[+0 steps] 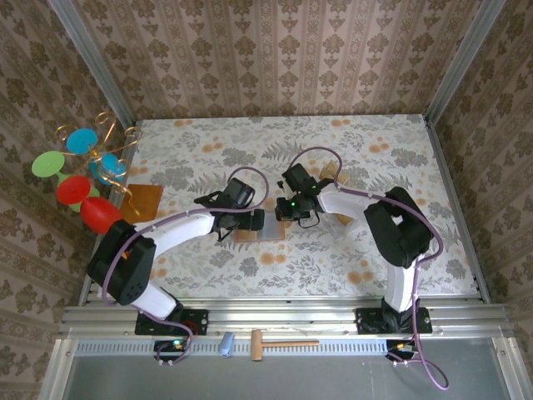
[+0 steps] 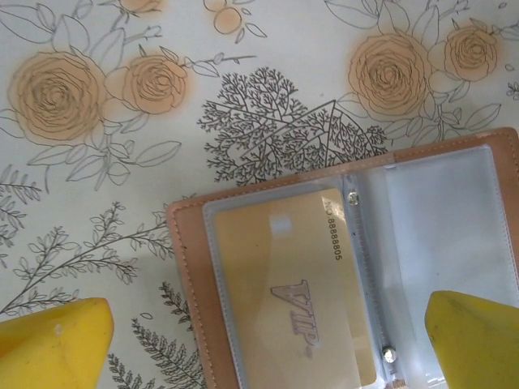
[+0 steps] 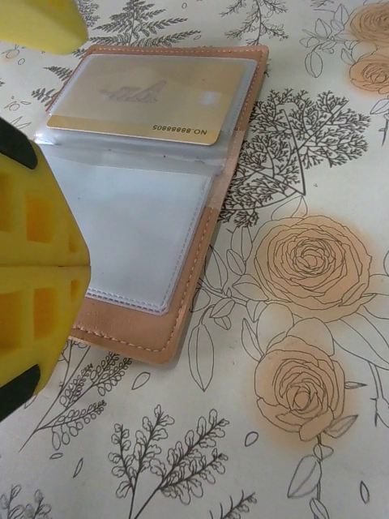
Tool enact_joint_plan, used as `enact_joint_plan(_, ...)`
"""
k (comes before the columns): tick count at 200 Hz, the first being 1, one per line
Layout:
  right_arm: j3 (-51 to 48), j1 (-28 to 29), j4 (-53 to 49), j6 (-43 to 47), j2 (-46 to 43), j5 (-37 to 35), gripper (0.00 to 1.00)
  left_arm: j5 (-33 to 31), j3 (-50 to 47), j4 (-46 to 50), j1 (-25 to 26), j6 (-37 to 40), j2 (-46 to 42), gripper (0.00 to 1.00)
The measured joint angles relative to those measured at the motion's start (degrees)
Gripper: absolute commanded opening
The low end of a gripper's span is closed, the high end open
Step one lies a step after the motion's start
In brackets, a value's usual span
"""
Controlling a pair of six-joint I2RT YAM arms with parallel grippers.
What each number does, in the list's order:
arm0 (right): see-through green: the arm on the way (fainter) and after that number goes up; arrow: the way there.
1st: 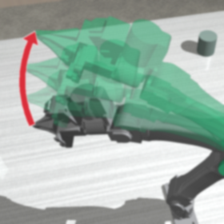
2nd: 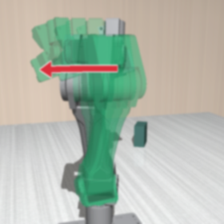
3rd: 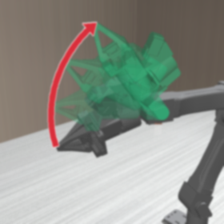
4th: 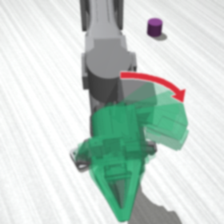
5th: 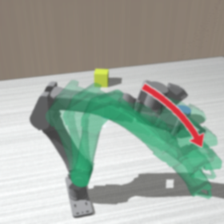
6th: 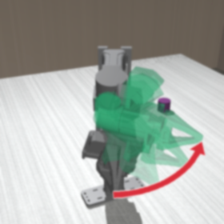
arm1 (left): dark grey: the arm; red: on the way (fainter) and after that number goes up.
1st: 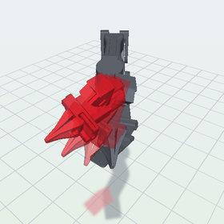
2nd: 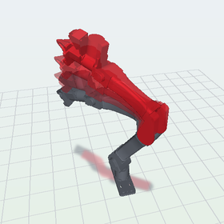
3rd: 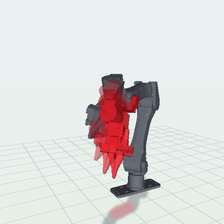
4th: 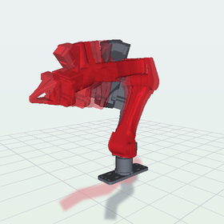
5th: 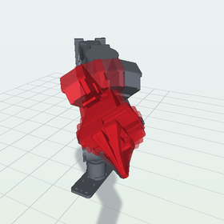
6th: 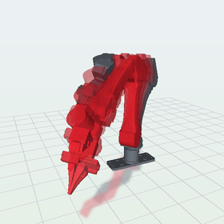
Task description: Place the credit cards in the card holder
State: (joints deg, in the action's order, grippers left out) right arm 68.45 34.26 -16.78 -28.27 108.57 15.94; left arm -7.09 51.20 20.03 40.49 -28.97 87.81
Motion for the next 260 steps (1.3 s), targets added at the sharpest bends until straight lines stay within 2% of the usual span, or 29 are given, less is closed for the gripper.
enact_joint_plan(109,2.2,1.8,0.5,-0.5,4.2,1.3,0.0,-1.3,0.0,-0.4,1.9,0.0,2.1,1.0)
enact_joint_plan(220,2.5,2.0,0.9,-1.0,4.5,1.3,0.01,-3.1,-1.4,-2.8,3.6,0.0,5.7,1.0)
enact_joint_plan(237,2.5,2.0,0.9,-1.4,4.5,1.3,0.04,-3.7,-1.5,-3.0,3.8,0.0,6.6,1.0)
enact_joint_plan(260,2.4,2.0,0.9,-1.9,4.5,1.2,0.19,-3.9,-1.5,-3.3,3.8,0.0,6.7,1.0)
